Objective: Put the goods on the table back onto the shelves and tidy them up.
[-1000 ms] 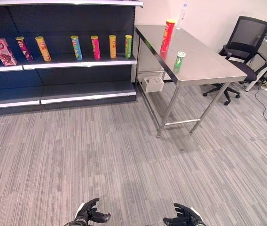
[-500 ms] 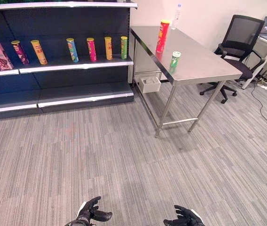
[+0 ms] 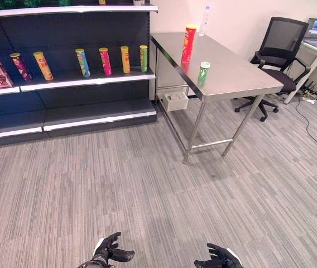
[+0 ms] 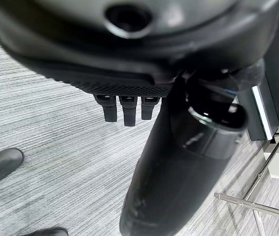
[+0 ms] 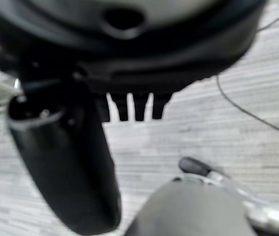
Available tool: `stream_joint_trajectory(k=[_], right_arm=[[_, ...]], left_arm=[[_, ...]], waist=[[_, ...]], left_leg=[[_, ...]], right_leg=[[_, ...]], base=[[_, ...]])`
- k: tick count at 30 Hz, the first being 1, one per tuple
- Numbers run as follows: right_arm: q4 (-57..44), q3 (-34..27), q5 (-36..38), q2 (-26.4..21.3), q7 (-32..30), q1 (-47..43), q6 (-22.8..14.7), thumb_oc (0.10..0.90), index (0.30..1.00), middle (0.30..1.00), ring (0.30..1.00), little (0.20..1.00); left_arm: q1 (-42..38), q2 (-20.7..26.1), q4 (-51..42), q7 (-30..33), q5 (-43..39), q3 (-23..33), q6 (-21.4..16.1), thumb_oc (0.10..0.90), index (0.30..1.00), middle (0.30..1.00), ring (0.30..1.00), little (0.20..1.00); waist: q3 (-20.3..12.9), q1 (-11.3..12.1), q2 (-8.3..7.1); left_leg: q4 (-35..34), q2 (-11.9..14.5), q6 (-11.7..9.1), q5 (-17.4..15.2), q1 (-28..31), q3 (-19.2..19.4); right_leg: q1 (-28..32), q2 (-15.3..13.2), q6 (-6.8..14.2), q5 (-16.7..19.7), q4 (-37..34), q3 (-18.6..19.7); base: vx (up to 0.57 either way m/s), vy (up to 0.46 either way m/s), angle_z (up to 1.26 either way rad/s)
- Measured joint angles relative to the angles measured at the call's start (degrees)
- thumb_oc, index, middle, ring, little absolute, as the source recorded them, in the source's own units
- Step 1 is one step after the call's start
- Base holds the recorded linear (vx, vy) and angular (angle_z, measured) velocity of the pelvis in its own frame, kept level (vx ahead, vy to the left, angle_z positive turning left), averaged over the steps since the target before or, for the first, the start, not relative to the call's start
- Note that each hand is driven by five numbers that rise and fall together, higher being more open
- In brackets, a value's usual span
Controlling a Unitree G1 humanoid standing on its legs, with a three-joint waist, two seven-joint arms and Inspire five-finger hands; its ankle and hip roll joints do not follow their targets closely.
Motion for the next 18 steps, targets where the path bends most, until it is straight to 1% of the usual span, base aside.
stream_joint_trajectory(k=[5, 7, 8, 9, 10, 11, 12, 13, 14, 15, 16, 17, 18], right_arm=[[0.05, -0.02, 0.86, -0.01, 0.01, 0.07, 0.0, 0.8, 0.9, 0.9, 0.9, 0.9], [0.06, -0.02, 1.02, 0.01, 0.03, -0.08, 0.0, 0.8, 0.9, 0.9, 0.9, 0.9], [0.07, -0.02, 1.09, 0.01, 0.03, -0.42, 0.0, 0.8, 0.9, 0.9, 0.9, 0.9], [0.07, 0.0, 1.1, 0.0, 0.06, -0.69, 0.0, 0.8, 0.9, 0.9, 0.9, 0.9], [0.07, -0.16, 1.11, -0.16, 0.01, -0.82, 0.0, 0.8, 0.9, 0.9, 0.9, 0.9], [0.06, -0.31, 1.2, -0.19, 0.01, -0.94, 0.0, 0.8, 0.9, 0.9, 0.9, 0.9], [-0.09, -0.45, 1.78, 0.43, 0.2, -2.03, 0.0, 0.8, 0.9, 0.9, 0.9, 0.9], [-0.58, -0.78, 1.96, -0.04, 0.17, -2.26, 0.02, 0.8, 0.9, 0.9, 0.9, 0.9], [-0.84, -1.48, 2.11, -0.11, 0.19, -2.43, -0.15, 0.8, 0.9, 0.9, 0.9, 0.9], [-0.79, -1.94, 2.17, -0.24, 0.09, -2.78, -0.13, 0.8, 0.9, 0.9, 0.9, 0.9], [-0.53, -2.37, 2.3, -0.29, -0.1, -3.17, -0.07, 0.8, 0.9, 0.9, 0.9, 0.9], [-0.74, -2.38, 2.31, -0.34, -0.11, -3.25, 0.02, 0.8, 0.9, 0.9, 0.9, 0.9], [-0.76, -2.38, 2.31, -0.35, -0.11, -3.47, 0.03, 0.8, 0.9, 0.9, 0.9, 0.9]], left_arm=[[-0.02, -0.06, 0.0, 0.01, -0.02, -0.05, 0.0, 0.8, 0.9, 0.9, 0.9, 0.9], [-0.24, 0.12, 0.0, 0.02, -0.07, -0.42, 0.01, 0.8, 0.9, 0.9, 0.9, 0.9], [-0.5, 0.21, 0.0, 0.03, -0.1, -0.64, 0.0, 0.8, 0.9, 0.9, 0.9, 0.9], [-0.6, 0.23, 0.0, 0.03, -0.13, -1.05, 0.0, 0.8, 0.9, 0.9, 0.9, 0.9], [-0.47, 0.08, 0.01, -0.05, -0.14, -1.4, 0.01, 0.8, 0.9, 0.9, 0.9, 0.9], [-0.51, -0.05, 0.01, -0.06, -0.21, -1.7, 0.0, 0.8, 0.9, 0.9, 0.9, 0.9], [-2.3, 0.39, 0.07, 0.05, -1.07, -1.63, -0.04, 0.8, 0.9, 0.9, 0.9, 0.9], [-2.38, -0.09, 0.17, 0.05, -1.87, -1.65, -0.04, 0.8, 0.9, 0.9, 0.9, 0.9], [-2.65, -0.18, 0.22, 0.05, -2.18, -1.98, -0.04, 0.8, 0.9, 0.9, 0.9, 0.9], [-2.89, -0.43, 0.15, 0.07, -2.27, -2.04, -0.05, 0.8, 0.9, 0.9, 0.9, 0.9], [-3.83, -0.7, -0.04, 0.25, -2.18, -2.11, -0.24, 0.8, 0.9, 0.9, 0.9, 0.9], [-3.96, -0.65, -0.11, 0.43, -2.51, -1.98, -0.34, 0.8, 0.9, 0.9, 0.9, 0.9], [-3.92, -0.94, 0.11, 0.51, -2.78, -2.01, -0.33, 0.8, 0.9, 0.9, 0.9, 0.9]], waist=[[-0.01, 0.04, -0.01], [0.11, 0.04, -0.24], [0.51, 0.09, -0.62], [0.81, 0.2, -0.84], [1.02, 0.14, -0.54], [1.38, 0.15, -0.29], [3.32, 0.42, -2.53], [3.87, 0.67, -2.49], [4.77, 0.56, -2.68], [5.41, 0.66, -2.54], [6.96, 0.7, -3.36], [6.94, 0.59, -3.66], [6.97, 0.55, -3.71]], left_leg=[[0.65, 0.18, 0.0, 0.0, -0.53, 0.17], [2.4, 0.4, -0.01, -0.04, -1.83, 0.22], [4.41, 0.67, -0.08, -0.13, -3.08, 0.31], [5.28, 0.75, -0.14, -0.16, -3.42, 0.39], [5.35, 0.98, -0.19, -0.12, -3.42, 0.46], [6.27, 1.3, -0.69, -0.14, -4.02, 0.45], [19.28, 3.83, -3.43, -1.09, -9.9, 0.35], [25.74, 5.35, -4.98, -0.73, -13.16, -1.52], [29.44, 6.11, -5.91, -0.14, -15.48, -3.58], [34.49, 6.62, -7.72, 1.01, -18.54, -6.71], [40.41, 7.57, -10.78, 2.91, -22.86, -11.11], [33.7, 8.49, -8.57, 1.97, -22.53, -10.69], [26.48, 9.24, -8.25, 2.03, -21.2, -9.54]], right_leg=[[-0.63, 0.07, 0.01, 0.0, 0.01, 0.2], [-1.12, -0.07, 0.47, -0.36, 0.0, 0.69], [-1.51, -0.32, 0.46, -0.36, -0.01, 1.01], [-1.62, -0.44, -0.44, 0.29, 0.0, 1.29], [-1.57, -0.15, -0.5, 0.28, 0.01, 1.34], [-1.6, 0.18, -0.36, -0.13, 0.03, 1.36], [-2.44, -1.01, -1.38, -1.2, 0.7, 2.07], [-2.95, -0.79, -2.56, -1.23, 1.1, 2.47], [-2.57, -0.46, -2.65, -1.44, 1.57, 2.46], [-2.64, -0.15, -2.96, -1.88, 1.63, 3.0], [-2.65, -0.02, -3.69, -1.84, 1.29, 3.14], [-2.33, 0.46, -3.9, -1.99, 0.63, 4.39], [-2.3, 0.72, -3.96, -2.03, 0.27, 5.13]], base=[[0.01, -0.065, -0.01], [0.01, -0.108, -0.01], [0.0, -0.075, -0.08], [0.02, -0.126, -0.12], [0.04, -0.176, -0.06], [0.07, -0.244, 0.01], [0.05, -0.222, 0.02], [0.06, -0.215, 0.01], [0.02, -0.106, 0.04], [0.2, -0.057, 0.15], [0.36, 0.016, 0.15], [0.36, 0.017, 0.01], [0.3, 0.07, -0.14]])
